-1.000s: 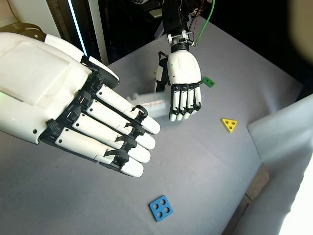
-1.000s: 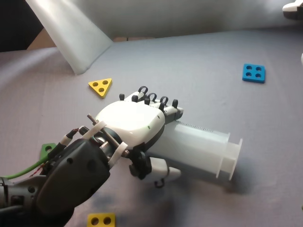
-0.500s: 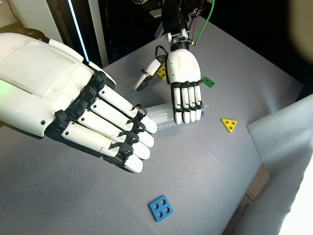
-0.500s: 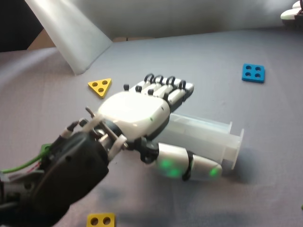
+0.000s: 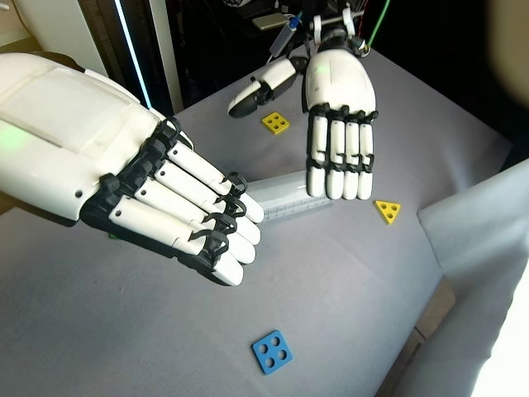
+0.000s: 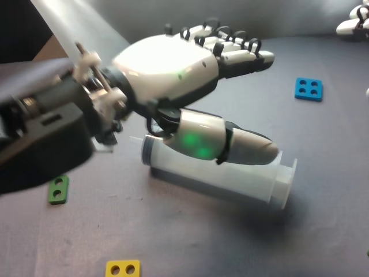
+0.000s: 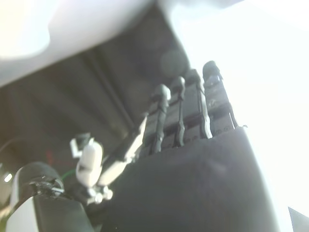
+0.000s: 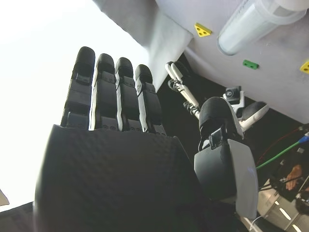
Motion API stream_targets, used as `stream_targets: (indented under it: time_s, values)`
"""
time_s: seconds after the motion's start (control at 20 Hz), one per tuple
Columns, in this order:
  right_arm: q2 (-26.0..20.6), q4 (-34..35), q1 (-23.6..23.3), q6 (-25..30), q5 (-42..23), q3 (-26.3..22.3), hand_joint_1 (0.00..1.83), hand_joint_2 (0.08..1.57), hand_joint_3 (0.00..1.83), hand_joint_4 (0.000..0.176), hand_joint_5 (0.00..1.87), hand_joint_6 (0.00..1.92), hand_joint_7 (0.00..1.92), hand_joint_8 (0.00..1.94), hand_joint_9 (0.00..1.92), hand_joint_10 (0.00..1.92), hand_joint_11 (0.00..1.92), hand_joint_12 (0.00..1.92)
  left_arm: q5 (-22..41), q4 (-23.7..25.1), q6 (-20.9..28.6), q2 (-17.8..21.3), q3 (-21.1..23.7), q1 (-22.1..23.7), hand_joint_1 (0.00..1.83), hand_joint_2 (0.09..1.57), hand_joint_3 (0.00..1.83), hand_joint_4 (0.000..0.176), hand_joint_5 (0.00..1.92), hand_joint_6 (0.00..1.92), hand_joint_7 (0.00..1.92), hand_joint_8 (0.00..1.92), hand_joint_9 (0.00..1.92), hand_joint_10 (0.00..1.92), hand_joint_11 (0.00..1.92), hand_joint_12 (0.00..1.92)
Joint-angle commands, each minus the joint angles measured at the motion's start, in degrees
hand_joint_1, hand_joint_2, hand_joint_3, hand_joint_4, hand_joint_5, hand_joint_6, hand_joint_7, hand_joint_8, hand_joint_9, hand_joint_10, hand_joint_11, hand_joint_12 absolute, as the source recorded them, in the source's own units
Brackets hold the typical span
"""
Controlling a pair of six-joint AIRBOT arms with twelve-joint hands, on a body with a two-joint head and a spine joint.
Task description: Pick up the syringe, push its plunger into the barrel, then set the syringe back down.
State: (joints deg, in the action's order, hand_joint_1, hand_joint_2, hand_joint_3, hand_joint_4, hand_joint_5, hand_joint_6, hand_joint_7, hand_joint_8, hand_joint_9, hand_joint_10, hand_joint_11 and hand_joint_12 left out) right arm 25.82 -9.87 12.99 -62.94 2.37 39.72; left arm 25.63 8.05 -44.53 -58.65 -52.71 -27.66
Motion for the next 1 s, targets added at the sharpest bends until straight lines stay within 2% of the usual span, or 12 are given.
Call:
stream_targets:
  time_s: [0.0, 0.05, 0.1, 0.15, 0.2, 0.25, 0.3, 0.35, 0.45, 0.6, 0.75, 0.95]
  values:
    - [-0.3, 0.0, -1.0, -0.6, -8.1, -0.1, 0.0, 1.31, 0.01, 0.0, 0.4, 0.04, 0.44, 0.04, 0.37, 0.06, 0.0, 0.99, 6.0, 6.0, 6.5, 0.8, 0.1, 1.6, 0.23, 1.11, 0.01, 0.0, 0.48, 0.02, 0.59, 0.07, 0.55, 0.09, 0.05, 1.02]
    - [-0.6, 0.0, -1.2, -2.2, -8.8, -0.2, 0.05, 1.36, 0.01, 0.0, 0.51, 0.06, 0.57, 0.06, 0.5, 0.1, 0.0, 1.18, 5.9, 15.1, 14.6, 2.2, 0.3, 3.3, 0.26, 1.23, 0.0, 0.0, 0.56, 0.06, 0.53, 0.55, 0.44, 0.67, 0.1, 1.21]
    - [-0.6, 0.0, -1.3, -5.8, -9.1, -0.5, 0.14, 1.36, 0.0, 0.0, 0.6, 0.08, 0.67, 0.09, 0.59, 0.14, 0.07, 1.25, 4.8, 23.1, 21.9, 3.8, 0.8, 5.2, 0.29, 1.29, 0.0, 0.0, 0.49, 0.47, 0.41, 1.09, 0.36, 1.12, 0.13, 1.37]
    - [-0.6, 0.0, -1.3, -10.5, -9.0, -1.2, 0.14, 1.4, 0.0, 0.0, 0.68, 0.17, 0.75, 0.24, 0.63, 0.42, 0.15, 1.33, 4.0, 31.3, 29.0, 5.7, 1.4, 7.7, 0.31, 1.41, 0.01, 0.0, 0.51, 1.09, 0.47, 1.5, 0.42, 1.56, 0.25, 1.69]
    - [-0.7, 0.0, -1.0, -16.6, -8.9, -2.1, 0.13, 1.44, 0.0, 0.0, 0.69, 0.61, 0.73, 0.89, 0.61, 1.13, 0.3, 1.59, 3.7, 37.5, 34.5, 7.5, 2.0, 9.9, 0.29, 1.51, 0.02, 0.0, 0.63, 1.53, 0.61, 1.77, 0.57, 1.85, 0.48, 1.87]
    - [-0.7, 0.0, -0.9, -19.8, -8.2, -2.7, 0.2, 1.46, 0.0, 0.0, 0.65, 1.13, 0.71, 1.42, 0.63, 1.63, 0.43, 1.85, 3.5, 43.3, 38.8, 9.0, 2.5, 12.2, 0.25, 1.56, 0.01, 0.0, 0.67, 1.78, 0.68, 1.89, 0.7, 1.91, 0.66, 1.91]
    - [-1.4, 0.0, -0.9, -22.0, -7.8, -3.6, 0.28, 1.48, 0.0, 0.0, 0.61, 1.75, 0.7, 1.84, 0.72, 1.86, 0.61, 1.91, 3.3, 48.5, 41.7, 10.6, 3.0, 15.2, 0.3, 1.57, 0.04, 0.0, 0.76, 1.89, 0.78, 1.91, 0.78, 1.92, 0.8, 1.92]
    - [-1.5, 0.0, -1.0, -22.0, -7.8, -3.7, 0.29, 1.51, 0.01, 0.0, 0.7, 1.89, 0.75, 1.92, 0.78, 1.91, 0.74, 1.92, 3.6, 51.2, 43.5, 11.5, 3.4, 16.6, 0.31, 1.57, 0.05, 0.0, 0.81, 1.92, 0.85, 1.92, 0.82, 1.92, 0.85, 1.92]
    - [-1.4, 0.0, -1.2, -19.8, -7.6, -3.7, 0.22, 1.56, 0.01, 0.0, 0.84, 1.92, 0.86, 1.94, 0.87, 1.92, 0.89, 1.92, 4.5, 54.0, 45.4, 12.2, 3.6, 18.3, 0.3, 1.57, 0.06, 0.0, 0.85, 1.92, 0.9, 1.92, 0.84, 1.92, 0.87, 1.92]
    - [-1.5, 0.0, -1.6, -8.3, -5.5, -3.7, 0.25, 1.57, 0.02, 0.0, 0.89, 1.92, 0.94, 1.94, 0.9, 1.92, 0.87, 1.92, 4.8, 60.4, 49.5, 12.7, 4.0, 21.2, 0.34, 1.57, 0.06, 0.0, 0.84, 1.92, 0.91, 1.92, 0.87, 1.92, 0.9, 1.92]
    - [-1.5, 0.0, -1.7, 2.7, -3.7, -3.7, 0.33, 1.57, 0.02, 0.0, 0.91, 1.92, 0.99, 1.94, 0.96, 1.92, 0.89, 1.92, 4.8, 61.1, 50.7, 13.0, 4.0, 21.5, 0.39, 1.57, 0.05, 0.0, 0.84, 1.92, 0.93, 1.92, 0.89, 1.92, 0.92, 1.92]
    - [-1.6, 0.0, -2.4, 13.5, -3.6, -3.7, 0.36, 1.57, 0.03, 0.0, 0.92, 1.92, 0.98, 1.94, 0.95, 1.92, 0.88, 1.92, 4.5, 61.2, 50.7, 13.1, 4.1, 22.0, 0.38, 1.57, 0.05, 0.0, 0.83, 1.92, 0.92, 1.92, 0.89, 1.92, 0.9, 1.92]
